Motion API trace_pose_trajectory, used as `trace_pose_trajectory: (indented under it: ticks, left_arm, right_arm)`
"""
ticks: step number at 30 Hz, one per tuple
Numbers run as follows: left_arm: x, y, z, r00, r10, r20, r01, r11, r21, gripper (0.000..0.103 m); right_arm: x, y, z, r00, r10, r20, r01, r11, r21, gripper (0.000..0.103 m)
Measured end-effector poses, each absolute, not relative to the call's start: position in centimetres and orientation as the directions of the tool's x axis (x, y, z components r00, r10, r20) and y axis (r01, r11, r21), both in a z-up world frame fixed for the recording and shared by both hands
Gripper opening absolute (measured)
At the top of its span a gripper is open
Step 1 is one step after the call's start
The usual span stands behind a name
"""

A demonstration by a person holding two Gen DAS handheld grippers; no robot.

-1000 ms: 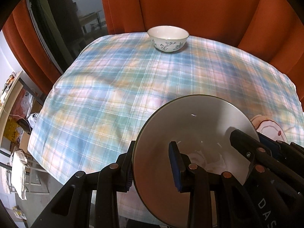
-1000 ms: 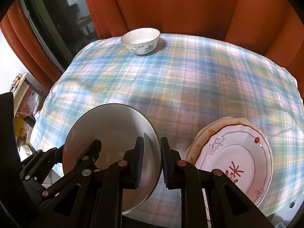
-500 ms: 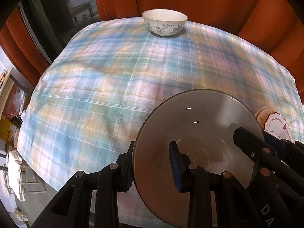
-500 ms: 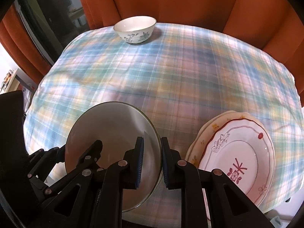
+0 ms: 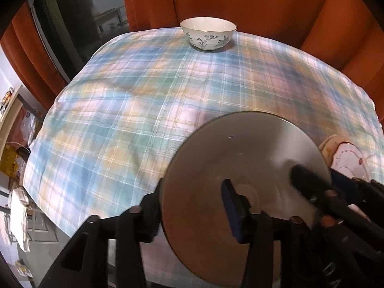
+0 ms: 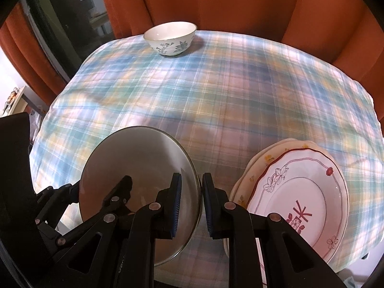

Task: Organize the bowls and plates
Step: 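Carry the held second bowl with both grippers toward the plate stack, then lower the second bowl beside the plate stack and open both grippers, then pull both grippers back from the placed bowl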

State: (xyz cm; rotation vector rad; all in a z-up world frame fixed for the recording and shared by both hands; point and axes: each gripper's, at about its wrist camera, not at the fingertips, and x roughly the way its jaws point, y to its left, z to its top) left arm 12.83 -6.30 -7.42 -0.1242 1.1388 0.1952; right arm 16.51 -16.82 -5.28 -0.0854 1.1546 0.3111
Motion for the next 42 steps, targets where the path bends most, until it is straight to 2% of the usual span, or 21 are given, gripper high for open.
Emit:
trace_pose_trajectory:
  ticks: [2,3,4,5,7,13,34,36,39,42]
  left_arm:
    - [12.5,-6.4,-7.2,0.406,0.105,-0.908,-0.226,0.974,0.012,0.058]
    - [12.2,-6.4,-7.0,0.411,0.105,-0.906,-0.23,0.973,0.008,0.065]
    - [11.9,-6.5,-6.7,0.421,0.099,-0.902,-0.233,0.972,-0.002,0.072]
    - [11.7,-6.5,-6.3,0.434,0.1,-0.895,-0.236,0.972,-0.005,0.073]
    - [11.3,-6.9,-5.6,0.452,0.112,-0.885,-0.235,0.972,0.002,0.078]
    - [10.6,-7.2,-3.6,0.492,0.103,-0.865,-0.218,0.976,-0.008,0.086]
    - [13.0,0.4,2.4,0.61,-0.002,-0.793,-0.062,0.997,-0.051,0.086]
    - [13.3,1.6,3.0,0.614,-0.022,-0.789,-0.047,0.997,-0.064,0.086]
    - [13.7,2.9,4.2,0.637,-0.029,-0.77,-0.023,0.998,-0.056,0.086]
    - [14.4,4.0,5.3,0.654,-0.039,-0.755,0.001,0.999,-0.051,0.086]
  right_arm:
    - [16.3,-17.0,-5.2,0.358,0.22,-0.908,-0.293,0.949,0.115,0.035]
    - [16.2,-17.1,-5.1,0.366,0.211,-0.906,-0.295,0.95,0.102,0.037]
    - [16.1,-17.2,-4.9,0.379,0.207,-0.902,-0.299,0.95,0.093,0.046]
    - [15.9,-17.3,-4.8,0.385,0.217,-0.897,-0.302,0.948,0.1,0.06]
    - [15.6,-17.7,-4.3,0.403,0.239,-0.884,-0.304,0.946,0.117,0.069]
    - [15.0,-18.1,-2.7,0.442,0.261,-0.858,-0.315,0.941,0.124,0.076]
    - [16.0,-11.0,3.4,0.564,0.24,-0.79,-0.258,0.96,0.107,0.077]
    - [16.3,-10.1,4.0,0.572,0.22,-0.79,-0.235,0.967,0.1,0.079]
    - [16.5,-8.6,5.2,0.587,0.2,-0.784,-0.208,0.974,0.092,0.089]
    - [16.8,-7.5,6.3,0.612,0.183,-0.77,-0.188,0.979,0.084,0.092]
